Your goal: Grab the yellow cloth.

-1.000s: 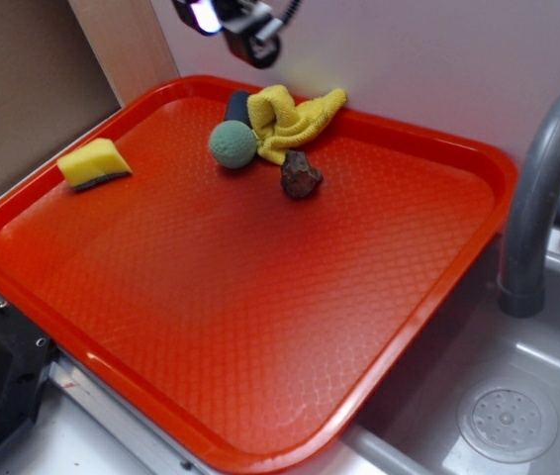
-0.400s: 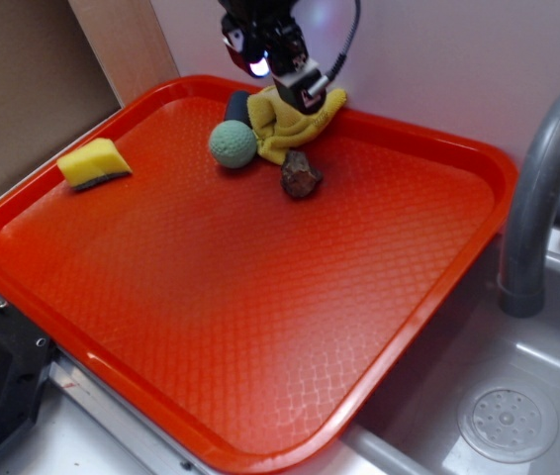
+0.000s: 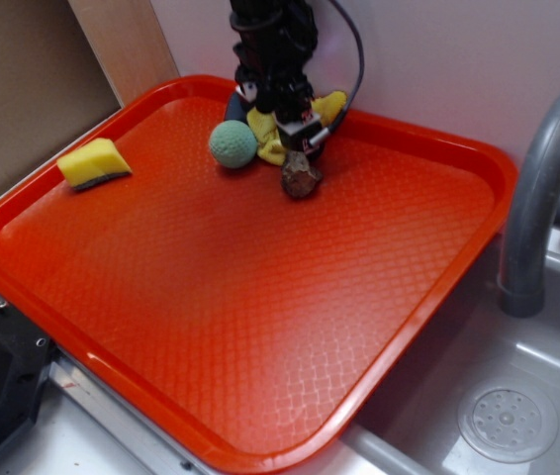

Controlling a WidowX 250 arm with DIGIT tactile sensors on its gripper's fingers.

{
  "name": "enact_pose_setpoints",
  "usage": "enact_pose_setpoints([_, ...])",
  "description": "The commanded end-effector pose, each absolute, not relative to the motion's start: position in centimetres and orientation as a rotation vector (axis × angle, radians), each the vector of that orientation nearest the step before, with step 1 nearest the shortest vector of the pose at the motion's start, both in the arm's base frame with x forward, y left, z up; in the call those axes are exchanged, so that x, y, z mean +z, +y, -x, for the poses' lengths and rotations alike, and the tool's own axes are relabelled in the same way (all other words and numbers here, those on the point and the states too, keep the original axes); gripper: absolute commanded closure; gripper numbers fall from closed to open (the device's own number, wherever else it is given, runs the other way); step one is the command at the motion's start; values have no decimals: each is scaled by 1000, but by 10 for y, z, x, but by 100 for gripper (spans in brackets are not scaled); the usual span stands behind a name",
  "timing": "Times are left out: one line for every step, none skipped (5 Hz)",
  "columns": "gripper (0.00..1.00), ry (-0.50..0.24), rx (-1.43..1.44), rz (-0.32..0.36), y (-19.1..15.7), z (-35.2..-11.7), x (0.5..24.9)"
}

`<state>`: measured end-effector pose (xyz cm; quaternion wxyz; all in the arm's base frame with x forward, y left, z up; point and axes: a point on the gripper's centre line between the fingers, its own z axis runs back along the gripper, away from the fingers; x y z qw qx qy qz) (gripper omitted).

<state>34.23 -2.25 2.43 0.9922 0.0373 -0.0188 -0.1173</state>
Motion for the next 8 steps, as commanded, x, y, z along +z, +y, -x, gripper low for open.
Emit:
enact_pose_setpoints([100,-154,-235,-79,-30,-346,49])
enact_pose_setpoints([100,-216,-209,-49,-40,-330,92])
enact_pose_setpoints([100,-277,-129,-2,-60,-300,142])
enact_pose_setpoints([100,-257,-62,13,-71,-269,193])
enact_pose_setpoints([100,-110,-119,107,-74,-246,248])
enact_pose_setpoints([100,-110,-119,107,-74,-246,277])
enact_pose_setpoints([100,-110,-119,107,-74,-246,277])
enact_pose_setpoints([100,-110,-119,107,-74,-246,277])
